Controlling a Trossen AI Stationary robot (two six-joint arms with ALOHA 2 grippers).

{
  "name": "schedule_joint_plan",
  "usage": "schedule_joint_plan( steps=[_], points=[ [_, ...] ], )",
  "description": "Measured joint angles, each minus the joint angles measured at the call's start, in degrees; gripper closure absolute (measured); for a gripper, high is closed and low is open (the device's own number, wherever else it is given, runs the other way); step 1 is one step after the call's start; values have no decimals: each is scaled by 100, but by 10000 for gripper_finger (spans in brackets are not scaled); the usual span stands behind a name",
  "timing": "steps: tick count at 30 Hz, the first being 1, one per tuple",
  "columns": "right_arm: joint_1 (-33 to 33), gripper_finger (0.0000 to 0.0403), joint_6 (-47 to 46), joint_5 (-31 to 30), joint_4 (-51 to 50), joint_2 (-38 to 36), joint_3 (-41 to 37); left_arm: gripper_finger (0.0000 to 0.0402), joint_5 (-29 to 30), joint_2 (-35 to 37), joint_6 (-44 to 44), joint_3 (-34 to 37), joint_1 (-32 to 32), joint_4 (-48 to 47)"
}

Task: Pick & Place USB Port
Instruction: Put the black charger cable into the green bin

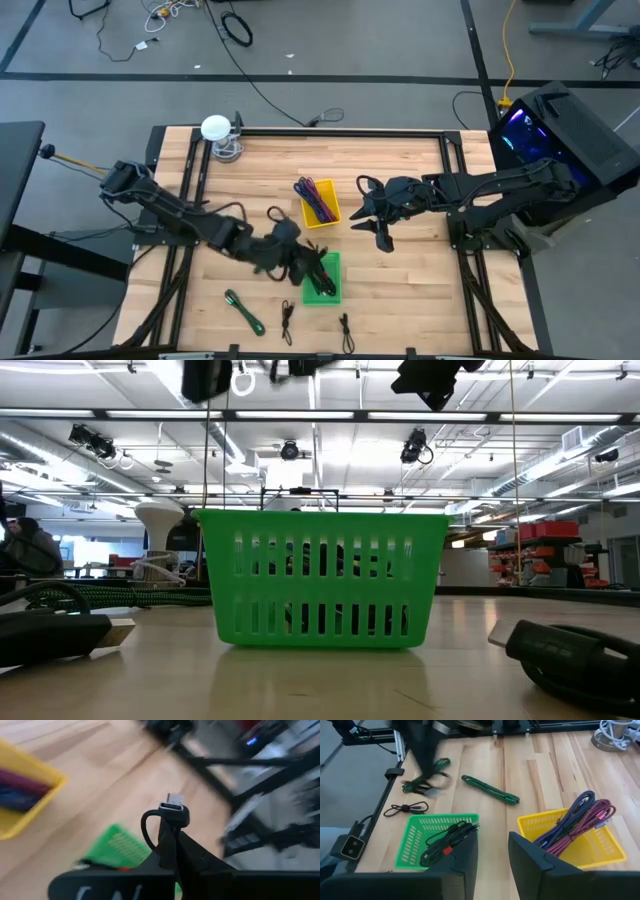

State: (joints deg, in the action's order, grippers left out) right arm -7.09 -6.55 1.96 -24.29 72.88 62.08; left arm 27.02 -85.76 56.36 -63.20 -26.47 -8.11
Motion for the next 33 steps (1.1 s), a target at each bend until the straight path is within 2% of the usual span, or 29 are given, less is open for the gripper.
schedule_joint_plan(
  steps=[7, 12, 17, 22, 31, 33],
  points=[
    [0, 292, 17, -2, -197, 2, 0, 401, 1222, -358, 926, 19, -695, 60],
    [0, 292, 121, -1, -228, 2, 0, 401, 2069, -977, 1516, 20, -1025, 835],
    [0, 292, 149, -129, -357, 2, 0, 402, 2610, -1611, 1983, 0, -1125, 1608],
    [0, 292, 151, -184, -566, 2, 0, 402, 3129, -1966, 2449, 9, -1135, 1630],
    [0, 292, 162, -462, -744, 2, 0, 397, 3071, -2119, 2701, 2, -1168, 1355],
    [0, 292, 160, -470, -744, 2, 0, 390, 2864, -2119, 2649, 2, -1168, 1301]
  ],
)
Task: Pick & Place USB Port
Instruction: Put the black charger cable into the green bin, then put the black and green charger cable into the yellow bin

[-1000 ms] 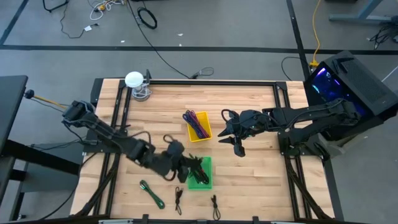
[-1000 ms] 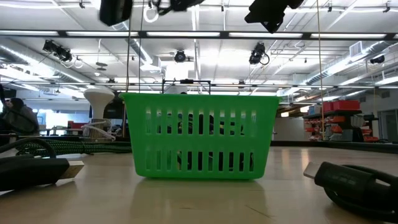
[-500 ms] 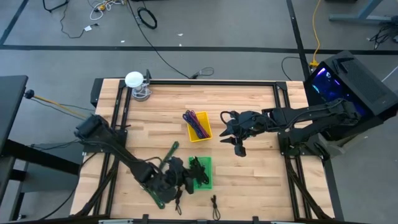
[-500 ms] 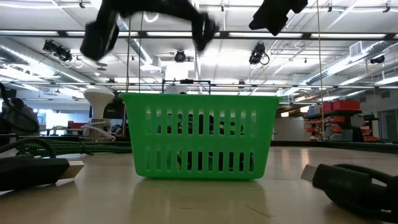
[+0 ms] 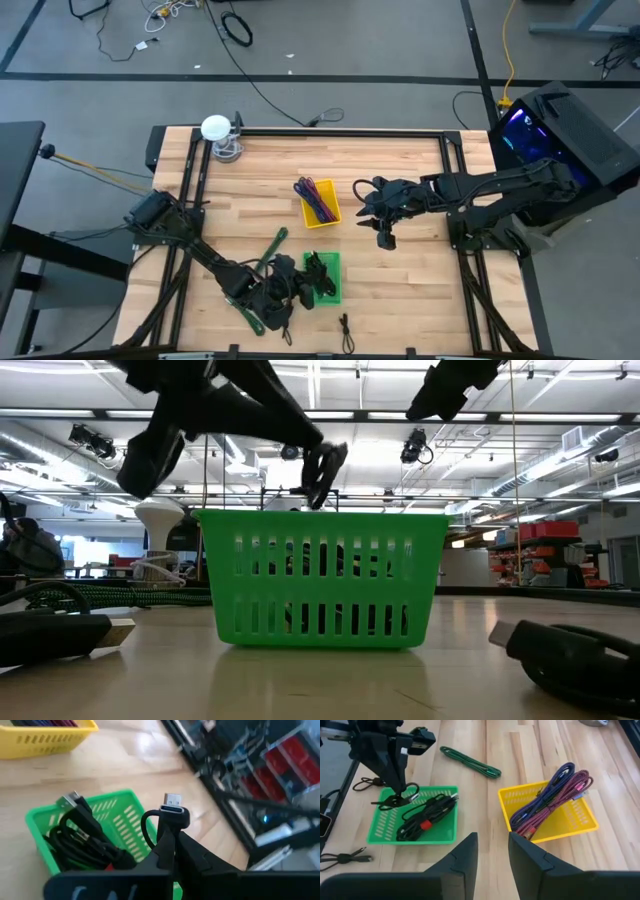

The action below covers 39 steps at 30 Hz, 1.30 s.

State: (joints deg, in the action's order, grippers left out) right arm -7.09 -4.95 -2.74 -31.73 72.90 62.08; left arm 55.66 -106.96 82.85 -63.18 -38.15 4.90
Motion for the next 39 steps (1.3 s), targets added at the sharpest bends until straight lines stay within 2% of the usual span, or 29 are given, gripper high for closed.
schedule_joint_plan(
  steps=[3, 19, 27, 32, 39],
  points=[
    [0, 292, 0, 2, 2, 0, 0, 378, -237, 0, -230, 0, 20, -227],
    [0, 292, -35, 17, 35, 0, 0, 296, -256, 0, -142, 2, 173, -836],
    [0, 292, -42, 17, 42, 0, 0, 291, 112, 244, -1178, 3, 173, -1122],
    [0, 292, -56, 17, 42, 0, 0, 300, -231, 746, -1114, 4, 175, -2269],
    [0, 292, -69, 15, 44, 0, 0, 319, -1440, 1123, -147, 2, 175, -4400]
  ],
)
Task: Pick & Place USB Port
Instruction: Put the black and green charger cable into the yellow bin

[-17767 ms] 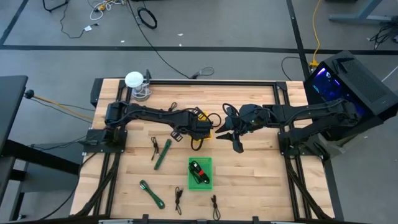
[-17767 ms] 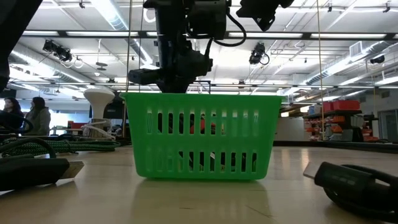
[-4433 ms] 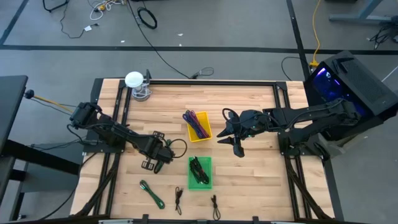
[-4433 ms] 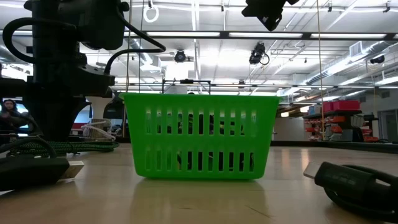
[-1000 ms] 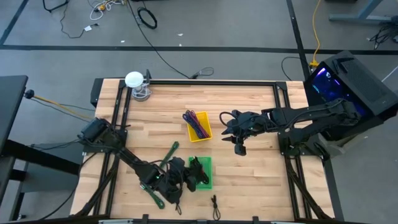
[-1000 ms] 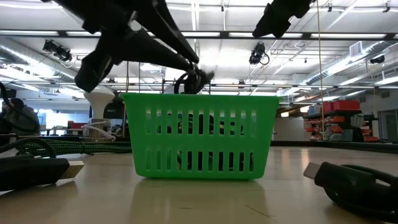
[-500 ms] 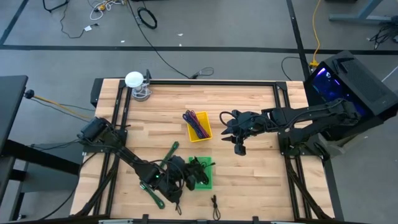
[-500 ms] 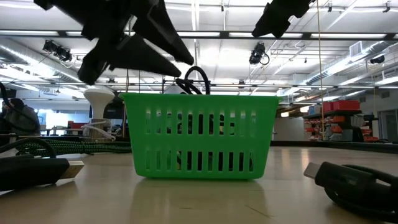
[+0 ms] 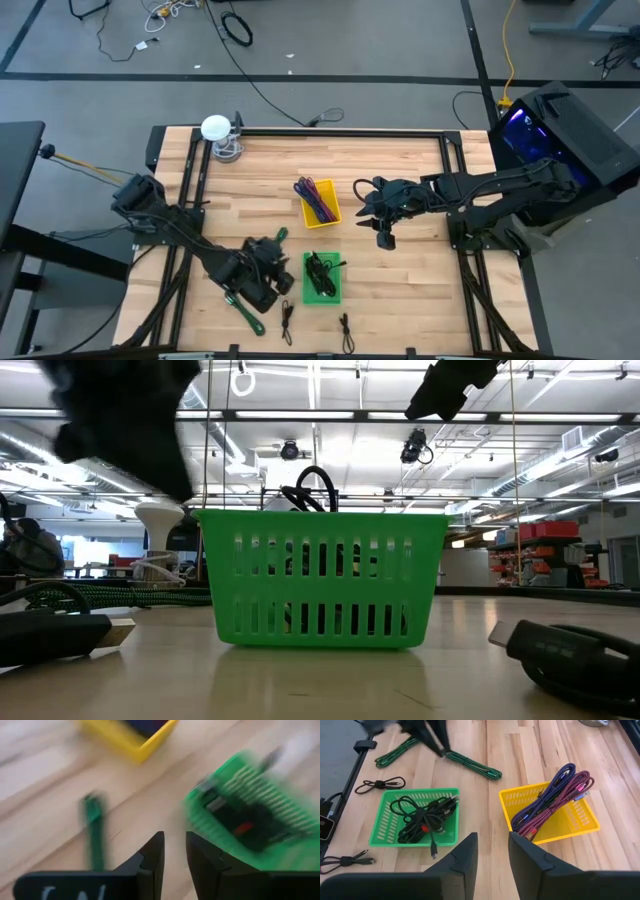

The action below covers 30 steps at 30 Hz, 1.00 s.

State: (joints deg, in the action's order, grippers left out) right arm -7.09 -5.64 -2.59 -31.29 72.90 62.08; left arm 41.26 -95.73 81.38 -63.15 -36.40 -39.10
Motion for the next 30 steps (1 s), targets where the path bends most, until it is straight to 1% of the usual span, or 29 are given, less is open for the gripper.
schedule_joint_plan(
  steps=[2, 4, 6, 8, 10, 13, 17, 21, 27, 30],
  points=[
    [0, 292, -11, -1, 4, 0, 0, 323, -467, 3, 294, 6, 20, -537],
    [-2, 292, -40, -2, 19, 0, 0, 325, -918, 3, 586, 6, 57, -797],
    [-1, 292, -61, -6, 60, 0, 0, 325, -1443, 3, 624, 6, 150, -836],
    [0, 292, -63, -7, 103, 0, 0, 325, -1784, 3, 467, 6, 235, -892],
    [0, 292, -78, -4, 194, 0, 0, 326, -1897, 3, 200, 6, 314, -907],
    [0, 292, -78, -4, 214, 0, 0, 326, -1991, 3, 62, 4, 465, -1082],
    [0, 292, -129, -1, 212, 0, 0, 326, -2613, -5, -119, 6, 682, -1289],
    [0, 292, -141, -2, 210, 0, 0, 326, -3040, -63, -237, 4, 873, -1319],
    [-2, 292, -141, 0, 234, 0, 0, 326, -3190, -181, -376, 12, 1135, -1285],
    [-2, 292, -141, 2, 209, -2, 0, 326, -3279, -179, -377, 131, 1218, -1177]
  ],
)
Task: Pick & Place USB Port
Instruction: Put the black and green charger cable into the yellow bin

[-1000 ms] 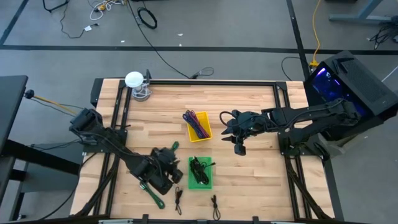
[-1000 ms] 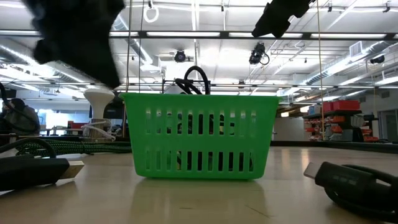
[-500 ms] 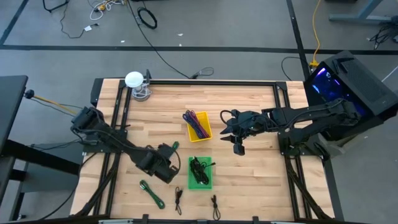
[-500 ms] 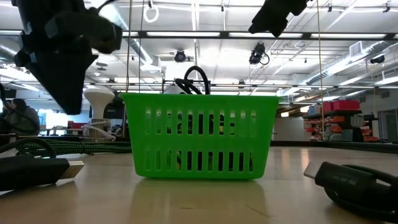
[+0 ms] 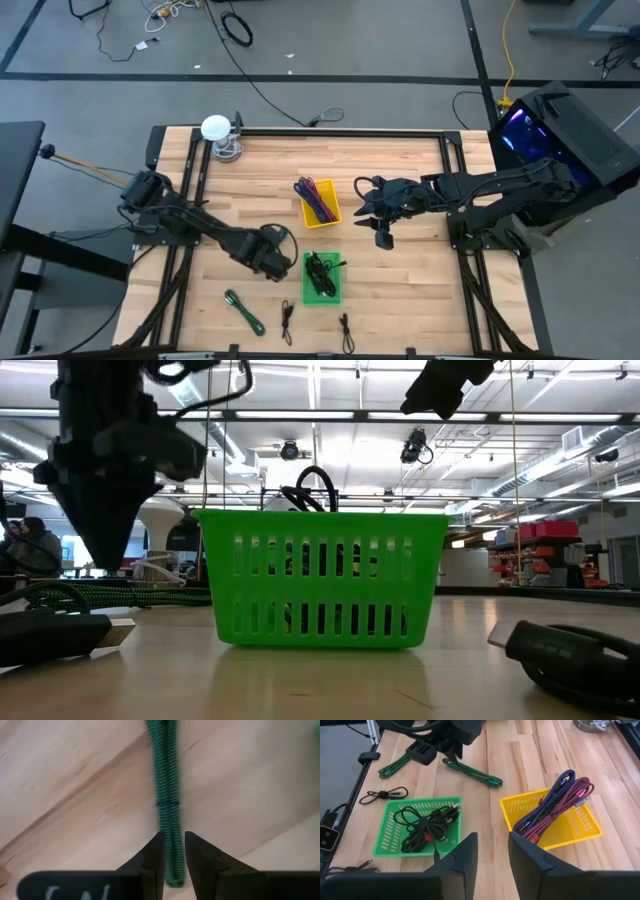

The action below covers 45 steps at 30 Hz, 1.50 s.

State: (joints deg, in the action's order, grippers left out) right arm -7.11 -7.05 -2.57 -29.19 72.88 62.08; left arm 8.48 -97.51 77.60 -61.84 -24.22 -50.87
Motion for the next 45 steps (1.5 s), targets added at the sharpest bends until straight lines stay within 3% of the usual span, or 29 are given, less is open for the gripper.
schedule_joint_plan(
  steps=[5, 13, 29, 33, 35, 45],
  points=[
    [0, 292, 1, 0, -46, 0, 0, 326, -369, -2, 18, 405, 90, 243],
    [0, 292, 44, 0, -40, 0, 0, 326, -436, 0, -75, 596, 155, 1068],
    [0, 292, 39, 0, -43, 0, 0, 326, -667, -189, -365, 596, 297, 1288],
    [0, 292, 37, 0, -93, 0, 0, 361, -678, -308, -610, 575, 297, 1265],
    [0, 292, 35, 0, -102, 0, 0, 386, -611, -310, -696, 575, 296, 1254],
    [0, 292, 28, -4, -135, 0, 0, 393, 229, 209, -709, 607, 281, 425]
  ],
)
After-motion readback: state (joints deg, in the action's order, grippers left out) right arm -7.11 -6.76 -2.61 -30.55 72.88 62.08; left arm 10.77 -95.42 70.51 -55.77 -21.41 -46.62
